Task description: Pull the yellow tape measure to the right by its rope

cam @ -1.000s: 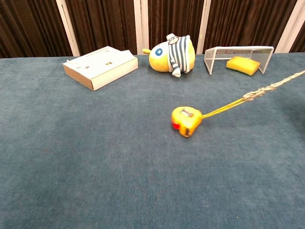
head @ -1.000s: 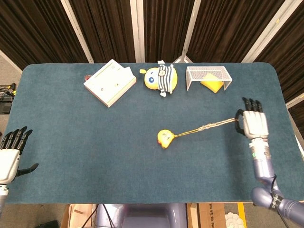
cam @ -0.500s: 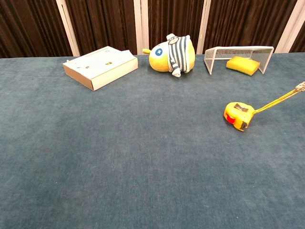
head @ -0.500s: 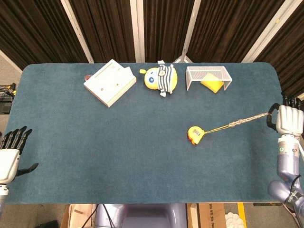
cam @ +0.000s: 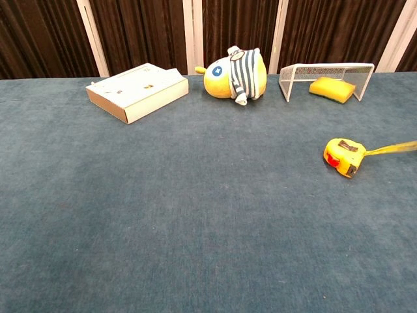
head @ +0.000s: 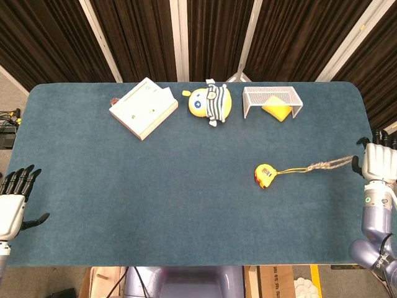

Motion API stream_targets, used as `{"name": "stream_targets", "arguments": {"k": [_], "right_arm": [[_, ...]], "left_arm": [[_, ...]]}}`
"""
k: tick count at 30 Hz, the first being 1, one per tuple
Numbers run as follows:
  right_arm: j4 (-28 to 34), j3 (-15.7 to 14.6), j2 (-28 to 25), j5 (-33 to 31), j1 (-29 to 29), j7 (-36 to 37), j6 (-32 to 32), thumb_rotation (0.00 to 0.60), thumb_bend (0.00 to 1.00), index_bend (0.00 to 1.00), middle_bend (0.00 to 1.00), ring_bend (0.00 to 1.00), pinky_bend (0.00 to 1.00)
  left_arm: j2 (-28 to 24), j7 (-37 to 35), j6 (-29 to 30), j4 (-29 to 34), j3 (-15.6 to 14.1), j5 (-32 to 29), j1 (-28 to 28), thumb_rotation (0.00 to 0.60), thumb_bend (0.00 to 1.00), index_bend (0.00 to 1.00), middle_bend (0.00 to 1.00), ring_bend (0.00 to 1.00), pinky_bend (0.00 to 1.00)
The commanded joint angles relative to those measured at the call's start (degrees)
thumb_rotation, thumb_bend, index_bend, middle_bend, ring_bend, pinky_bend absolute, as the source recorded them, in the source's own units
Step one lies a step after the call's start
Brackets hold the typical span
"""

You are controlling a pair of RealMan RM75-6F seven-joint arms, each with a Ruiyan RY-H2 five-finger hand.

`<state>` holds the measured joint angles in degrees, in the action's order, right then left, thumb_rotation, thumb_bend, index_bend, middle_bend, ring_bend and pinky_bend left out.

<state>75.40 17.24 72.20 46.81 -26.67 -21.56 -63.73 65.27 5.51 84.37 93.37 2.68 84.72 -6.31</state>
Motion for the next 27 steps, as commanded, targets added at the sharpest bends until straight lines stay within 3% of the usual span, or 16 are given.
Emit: {"name": "stream_targets", "arguments": {"k": [1, 8, 10, 16, 20, 27], "right_arm": [[3.66, -0.5, -0.7, 1.5, 0.81, 0.25, -1.79, 0.6, 0.36, 0.0, 0.0, 0.0, 0.0], [14.98, -2.18, -2.9, 7.26, 5.17, 6.52, -6.64, 0.6, 0.32, 0.0, 0.0, 0.0, 0.0], [19.33, -4.02, -4.0, 11.69, 7.54, 9.25, -9.21, 0.6, 0.31, 0.0, 0.0, 0.0, 0.0], [24.76, -9.68, -6.02, 22.99, 12.96, 13.13, -15.59, 0.6, 0.27, 0.0, 0.0, 0.0, 0.0], [24.47, -14.83, -7.06, 33.43, 17.22, 12.45, -22.24, 0.6, 0.25, 0.0, 0.0, 0.0, 0.0], [19.4, -16.58, -7.07, 39.81, 20.73, 13.77, -28.19, 0.6, 0.25, 0.0, 0.0, 0.0, 0.0]], "left_arm": [[-0.09, 0.0, 0.1, 0.04, -0.01, 0.09, 0.03, 0.6, 0.0, 0.0, 0.0, 0.0, 0.0], [-0.26, 1.45, 0.54, -0.69, -0.29, 1.12, 0.03, 0.6, 0.0, 0.0, 0.0, 0.0, 0.0], [-0.21, 1.67, 0.8, -0.95, -0.45, 1.7, 0.03, 0.6, 0.0, 0.0, 0.0, 0.0, 0.0], [-0.38, 1.88, 1.29, -1.29, -0.66, 2.25, 0.25, 0.6, 0.0, 0.0, 0.0, 0.0, 0.0], [-0.79, 1.85, 2.25, -1.39, -0.83, 2.63, 0.81, 0.6, 0.0, 0.0, 0.0, 0.0, 0.0], [-1.49, 0.37, 3.45, -1.5, -0.24, 1.99, 1.47, 0.6, 0.0, 0.0, 0.0, 0.0, 0.0]]}}
